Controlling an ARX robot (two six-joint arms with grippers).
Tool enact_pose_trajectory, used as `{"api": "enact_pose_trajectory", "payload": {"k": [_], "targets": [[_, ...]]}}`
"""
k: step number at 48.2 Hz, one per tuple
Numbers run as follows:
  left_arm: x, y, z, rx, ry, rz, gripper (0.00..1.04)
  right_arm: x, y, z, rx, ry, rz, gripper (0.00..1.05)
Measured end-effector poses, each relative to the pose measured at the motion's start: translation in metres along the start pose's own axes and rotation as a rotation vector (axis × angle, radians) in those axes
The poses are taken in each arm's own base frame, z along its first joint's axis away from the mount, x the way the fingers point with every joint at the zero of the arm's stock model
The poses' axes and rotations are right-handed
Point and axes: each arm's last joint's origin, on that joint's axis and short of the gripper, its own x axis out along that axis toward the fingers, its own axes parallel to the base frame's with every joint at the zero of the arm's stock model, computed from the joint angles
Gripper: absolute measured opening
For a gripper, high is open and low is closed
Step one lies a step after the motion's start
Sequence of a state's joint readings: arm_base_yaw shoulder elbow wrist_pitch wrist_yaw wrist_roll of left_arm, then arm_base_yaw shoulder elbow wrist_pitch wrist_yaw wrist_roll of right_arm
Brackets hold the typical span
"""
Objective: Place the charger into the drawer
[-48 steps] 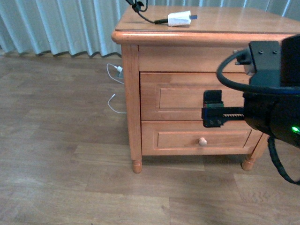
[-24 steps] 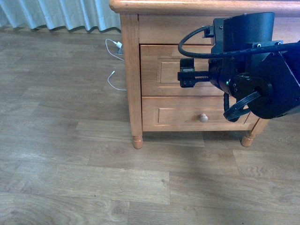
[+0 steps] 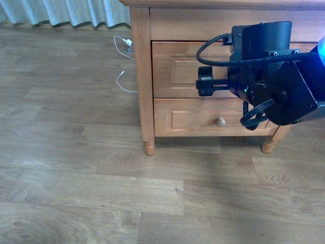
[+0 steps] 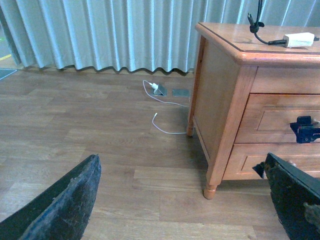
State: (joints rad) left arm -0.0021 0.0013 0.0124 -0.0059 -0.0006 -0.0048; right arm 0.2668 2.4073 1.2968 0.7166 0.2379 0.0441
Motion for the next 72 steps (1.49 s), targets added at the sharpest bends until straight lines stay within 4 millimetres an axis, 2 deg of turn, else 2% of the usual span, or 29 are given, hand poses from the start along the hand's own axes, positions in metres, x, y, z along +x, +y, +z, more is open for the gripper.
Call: {"api": "enact_pose_trajectory", "payload": {"k": [4,14,22,27,35,40,47,58,61,64,68,72], "targets": [[0.000,0.000,0.000,0.000,0.000,0.000,0.99,-0.001,0.000,0.000,-0.001,-0.014,-0.009,0.95],[0.000,0.000,0.000,0.000,0.000,0.000,0.99,-0.001,-0.001,0.001,-0.007,-0.029,-0.013,0.55],[0.000,0.000,0.000,0.000,0.000,0.000,0.99,-0.001,-0.004,-0.001,-0.006,-0.027,-0.028,0.32],[0.000,0.000,0.000,0.000,0.000,0.000,0.99,-0.002,-0.006,-0.003,-0.004,-0.026,-0.027,0.24],[0.000,0.000,0.000,0.000,0.000,0.000,0.99,-0.007,-0.008,-0.006,0.004,-0.031,-0.014,0.23],[0.000,0.000,0.000,0.000,0.000,0.000,0.99,-0.024,-0.013,-0.012,0.027,-0.028,0.014,0.22],[0.000,0.000,0.000,0.000,0.000,0.000,0.99,-0.066,-0.018,-0.029,0.073,0.001,0.044,0.22],[0.000,0.000,0.000,0.000,0.000,0.000,0.99,-0.153,-0.030,-0.061,0.133,0.086,0.113,0.22],[0.000,0.000,0.000,0.000,0.000,0.000,0.99,-0.170,-0.031,-0.067,0.144,0.114,0.129,0.22],[0.000,0.000,0.000,0.000,0.000,0.000,0.99,-0.178,-0.030,-0.070,0.146,0.126,0.138,0.22],[0.000,0.000,0.000,0.000,0.000,0.000,0.99,-0.182,-0.028,-0.070,0.146,0.117,0.147,0.30],[0.000,0.000,0.000,0.000,0.000,0.000,0.99,-0.189,-0.029,-0.072,0.145,0.128,0.154,0.48]]}}
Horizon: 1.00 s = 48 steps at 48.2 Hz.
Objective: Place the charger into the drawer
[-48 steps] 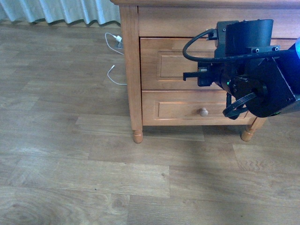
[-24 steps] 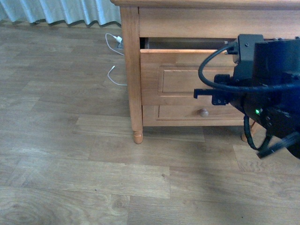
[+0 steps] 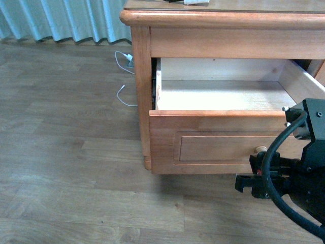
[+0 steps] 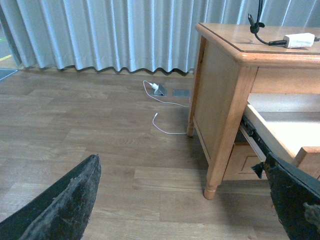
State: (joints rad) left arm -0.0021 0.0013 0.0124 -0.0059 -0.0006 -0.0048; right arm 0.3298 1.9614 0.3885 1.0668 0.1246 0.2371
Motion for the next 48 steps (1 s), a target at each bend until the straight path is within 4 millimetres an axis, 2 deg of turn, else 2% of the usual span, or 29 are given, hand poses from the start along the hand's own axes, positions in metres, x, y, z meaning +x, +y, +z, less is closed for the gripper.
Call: {"api": "enact_pose_trajectory", "payload": {"k": [3,9,15,17,21,36,43,48], "targets": [[0.000,0.000,0.000,0.000,0.000,0.000,0.99,-0.003,0.000,0.003,0.001,0.004,0.008,0.60],[0.000,0.000,0.000,0.000,0.000,0.000,0.99,-0.009,-0.002,0.015,0.009,-0.008,0.008,0.76],[0.000,0.000,0.000,0.000,0.000,0.000,0.99,-0.022,-0.007,0.035,0.022,-0.056,-0.004,0.96],[0.000,0.000,0.000,0.000,0.000,0.000,0.99,-0.026,-0.008,0.041,0.026,-0.070,-0.008,0.99],[0.000,0.000,0.000,0.000,0.000,0.000,0.99,-0.036,-0.011,0.054,0.027,-0.101,-0.017,0.96],[0.000,0.000,0.000,0.000,0.000,0.000,0.99,-0.080,-0.009,0.089,0.006,-0.180,-0.015,0.97],[0.000,0.000,0.000,0.000,0.000,0.000,0.99,-0.108,-0.007,0.100,0.000,-0.214,-0.006,0.97],[0.000,0.000,0.000,0.000,0.000,0.000,0.99,-0.131,-0.007,0.099,-0.002,-0.229,-0.005,0.97]]}}
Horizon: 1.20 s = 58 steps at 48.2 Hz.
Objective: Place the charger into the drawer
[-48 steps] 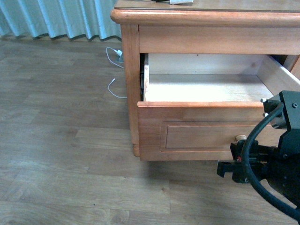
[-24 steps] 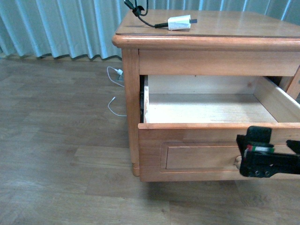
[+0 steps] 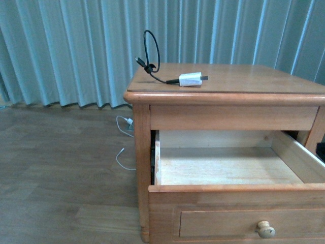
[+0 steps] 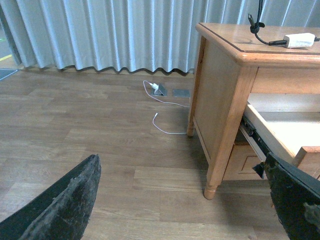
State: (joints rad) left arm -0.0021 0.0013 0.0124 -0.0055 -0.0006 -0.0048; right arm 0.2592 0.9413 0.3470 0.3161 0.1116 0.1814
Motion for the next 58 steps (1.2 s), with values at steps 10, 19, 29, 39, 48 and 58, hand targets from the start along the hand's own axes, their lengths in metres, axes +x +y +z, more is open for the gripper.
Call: {"api": "enact_pose_trajectory", "payload": {"k": [10,19,29,39,48,58], "targets": [[0.000,0.000,0.000,0.000,0.000,0.000,0.99,-0.031,-0.004,-0.004,0.014,-0.060,-0.037,0.97],[0.000,0.000,0.000,0.000,0.000,0.000,0.99,-0.033,-0.004,-0.003,0.013,-0.072,-0.041,0.97],[0.000,0.000,0.000,0.000,0.000,0.000,0.99,-0.040,-0.015,-0.014,-0.090,-0.277,-0.109,0.66],[0.000,0.000,0.000,0.000,0.000,0.000,0.99,-0.048,-0.025,-0.027,-0.119,-0.277,-0.114,0.30],[0.000,0.000,0.000,0.000,0.000,0.000,0.99,-0.057,-0.036,-0.035,-0.130,-0.279,-0.090,0.02],[0.000,0.000,0.000,0.000,0.000,0.000,0.99,-0.062,-0.043,-0.040,-0.126,-0.284,-0.121,0.07]]}}
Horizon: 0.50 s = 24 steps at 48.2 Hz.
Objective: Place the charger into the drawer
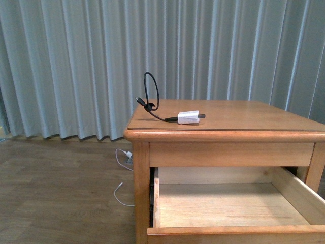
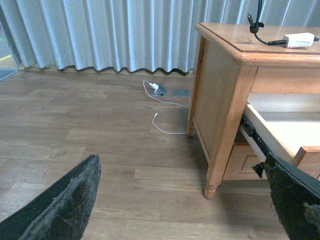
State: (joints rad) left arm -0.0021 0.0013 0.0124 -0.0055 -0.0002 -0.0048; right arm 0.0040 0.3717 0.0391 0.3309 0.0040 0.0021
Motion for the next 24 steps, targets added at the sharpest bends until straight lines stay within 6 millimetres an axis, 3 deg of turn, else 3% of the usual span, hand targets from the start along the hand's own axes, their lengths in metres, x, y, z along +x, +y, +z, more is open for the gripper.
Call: {"api": "enact_pose_trajectory", "payload": {"k": [4,12,22,24], "targets": [[0.0000,0.0000,0.0000,0.000,0.000,0.000,0.99,-0.0004,0.0000,0.0001,0.000,-0.004,0.001,0.21],[0.0000,0.0000,0.0000,0.000,0.000,0.000,0.99,-0.0005,-0.0001,0.0000,0.000,-0.003,0.000,0.62],[0.0000,0.0000,0.0000,0.000,0.000,0.000,0.99,-0.0005,-0.0001,0.0000,0.000,-0.003,0.000,0.97],[0.0000,0.0000,0.0000,0.000,0.000,0.000,0.99,-0.0005,-0.0001,0.0000,0.001,-0.003,0.000,0.98]]}}
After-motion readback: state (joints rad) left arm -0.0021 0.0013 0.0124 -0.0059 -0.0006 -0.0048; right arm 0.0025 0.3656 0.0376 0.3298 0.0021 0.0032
